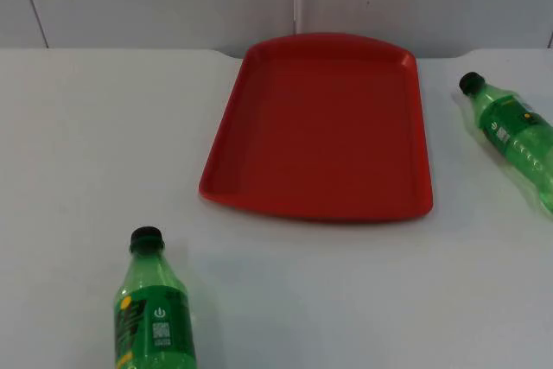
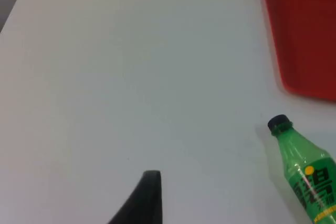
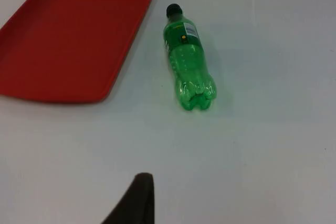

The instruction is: Place the bottle upright on the tray.

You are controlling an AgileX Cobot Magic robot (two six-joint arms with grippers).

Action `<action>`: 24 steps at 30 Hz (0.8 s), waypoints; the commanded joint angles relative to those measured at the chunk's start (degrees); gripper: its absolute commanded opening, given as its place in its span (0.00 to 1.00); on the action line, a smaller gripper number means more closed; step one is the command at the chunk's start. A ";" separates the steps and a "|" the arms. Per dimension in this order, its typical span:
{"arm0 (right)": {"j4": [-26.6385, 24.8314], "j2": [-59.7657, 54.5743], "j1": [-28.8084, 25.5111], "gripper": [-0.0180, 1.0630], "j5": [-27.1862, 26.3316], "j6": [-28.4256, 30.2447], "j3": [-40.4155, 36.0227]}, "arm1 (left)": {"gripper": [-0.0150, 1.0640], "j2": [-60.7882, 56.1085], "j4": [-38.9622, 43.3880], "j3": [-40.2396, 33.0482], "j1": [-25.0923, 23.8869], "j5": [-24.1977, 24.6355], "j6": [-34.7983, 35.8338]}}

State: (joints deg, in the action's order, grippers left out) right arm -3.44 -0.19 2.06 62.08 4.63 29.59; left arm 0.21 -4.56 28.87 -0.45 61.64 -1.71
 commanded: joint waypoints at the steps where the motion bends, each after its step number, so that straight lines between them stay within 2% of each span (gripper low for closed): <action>1: -0.03 0.19 -0.26 0.99 -0.21 0.12 0.01 | 0.99 0.69 -0.98 1.34 -0.13 -0.55 0.40; 10: -0.03 0.19 -0.26 0.99 -0.21 0.12 0.01 | 0.99 11.36 -3.26 7.73 -0.13 -0.66 0.50; 18: -0.03 0.19 -0.26 0.99 -0.21 0.12 0.01 | 0.99 19.49 -8.03 9.06 -0.13 -1.10 0.38; 24: -0.03 0.19 -0.26 0.99 -0.21 0.12 0.01 | 0.99 24.95 -13.25 9.06 -0.13 -1.10 -2.74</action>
State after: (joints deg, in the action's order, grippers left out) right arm -3.44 -0.19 2.06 62.08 4.63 29.59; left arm 24.82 -16.22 37.57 -0.45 61.07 -3.96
